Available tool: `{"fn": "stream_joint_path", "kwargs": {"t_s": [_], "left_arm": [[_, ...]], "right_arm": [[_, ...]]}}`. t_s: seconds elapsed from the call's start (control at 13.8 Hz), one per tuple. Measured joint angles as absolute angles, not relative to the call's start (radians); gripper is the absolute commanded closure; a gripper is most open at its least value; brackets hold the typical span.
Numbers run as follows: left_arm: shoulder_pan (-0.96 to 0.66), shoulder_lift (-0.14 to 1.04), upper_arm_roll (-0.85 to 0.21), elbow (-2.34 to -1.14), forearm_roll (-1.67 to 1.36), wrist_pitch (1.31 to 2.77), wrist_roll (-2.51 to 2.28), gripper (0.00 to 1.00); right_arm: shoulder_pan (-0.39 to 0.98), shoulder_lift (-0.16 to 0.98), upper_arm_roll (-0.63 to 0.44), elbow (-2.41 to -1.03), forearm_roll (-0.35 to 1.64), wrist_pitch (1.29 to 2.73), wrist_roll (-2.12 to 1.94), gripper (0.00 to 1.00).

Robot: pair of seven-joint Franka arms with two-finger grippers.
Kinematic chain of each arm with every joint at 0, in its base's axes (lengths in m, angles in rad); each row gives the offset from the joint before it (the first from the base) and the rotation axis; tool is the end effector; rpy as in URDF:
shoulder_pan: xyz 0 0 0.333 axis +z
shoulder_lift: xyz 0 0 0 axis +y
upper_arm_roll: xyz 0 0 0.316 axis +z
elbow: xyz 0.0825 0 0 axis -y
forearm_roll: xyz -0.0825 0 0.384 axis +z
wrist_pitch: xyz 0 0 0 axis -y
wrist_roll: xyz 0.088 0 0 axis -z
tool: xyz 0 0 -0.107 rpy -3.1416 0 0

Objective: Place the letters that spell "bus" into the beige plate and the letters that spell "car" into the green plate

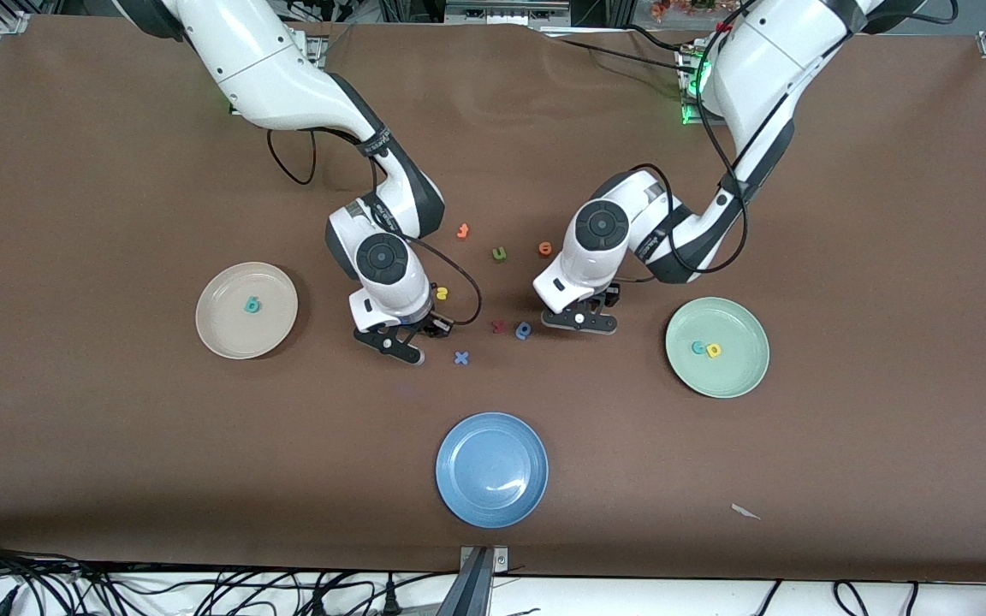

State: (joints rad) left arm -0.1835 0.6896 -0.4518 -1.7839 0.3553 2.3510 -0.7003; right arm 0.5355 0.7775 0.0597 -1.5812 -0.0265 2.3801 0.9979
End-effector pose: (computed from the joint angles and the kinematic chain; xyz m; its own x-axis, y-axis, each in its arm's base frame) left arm 0.5394 -0.3652 0.1950 0.9931 -0.1070 -0.0475 -0.1065 -0.9942 0.0126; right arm 0.5831 0.3877 0.1820 0.9206 -0.3905 -0.0070 -0.3905 -0.9200 -0.0318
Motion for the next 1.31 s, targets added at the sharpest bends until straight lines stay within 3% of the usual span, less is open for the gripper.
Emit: {"fn": "stream_joint_path", "kwargs": {"t_s": [0.44, 0.73, 0.8, 0.94, 1.02, 1.09, 1.16, 1.23, 1.31], "left_arm": [[-0.180, 0.708, -0.445, -1.777, 0.355, 2.363, -0.700, 0.49], [-0.179, 0.728, -0.443, -1.777, 0.355, 2.379, -0.700, 0.49], [-0.180, 0.733, -0.443, -1.777, 0.355, 2.386, -0.700, 0.55], [-0.179, 0.735, -0.442, -1.776, 0.358, 2.389, -0.700, 0.82], [-0.179, 0.735, -0.441, -1.776, 0.363, 2.389, -0.700, 0.84], [-0.179, 0.735, -0.441, -1.776, 0.381, 2.388, -0.701, 0.90], [-0.178, 0.733, -0.441, -1.776, 0.392, 2.388, -0.702, 0.91], [-0.176, 0.732, -0.441, -1.776, 0.394, 2.388, -0.702, 0.93], [-0.176, 0.732, -0.441, -1.776, 0.394, 2.388, -0.702, 0.94]], "right_arm": [[0.416, 0.664, 0.049, -1.583, 0.018, 2.200, 0.734, 0.92], [0.261, 0.524, 0.047, -1.751, 0.016, 2.171, 0.462, 0.92], [0.227, 0.492, 0.046, -1.801, 0.008, 2.172, 0.407, 0.92], [0.165, 0.436, 0.046, -1.893, -0.023, 2.187, 0.314, 0.92], [0.136, 0.414, 0.046, -1.941, -0.030, 2.217, 0.270, 0.91], [0.111, 0.396, 0.046, -1.988, -0.034, 2.258, 0.234, 0.78], [0.095, 0.386, 0.046, -2.031, -0.036, 2.302, 0.214, 0.17], [0.088, 0.382, 0.046, -2.063, -0.037, 2.337, 0.210, 0.00], [0.087, 0.382, 0.046, -2.080, -0.037, 2.356, 0.214, 0.00]]}}
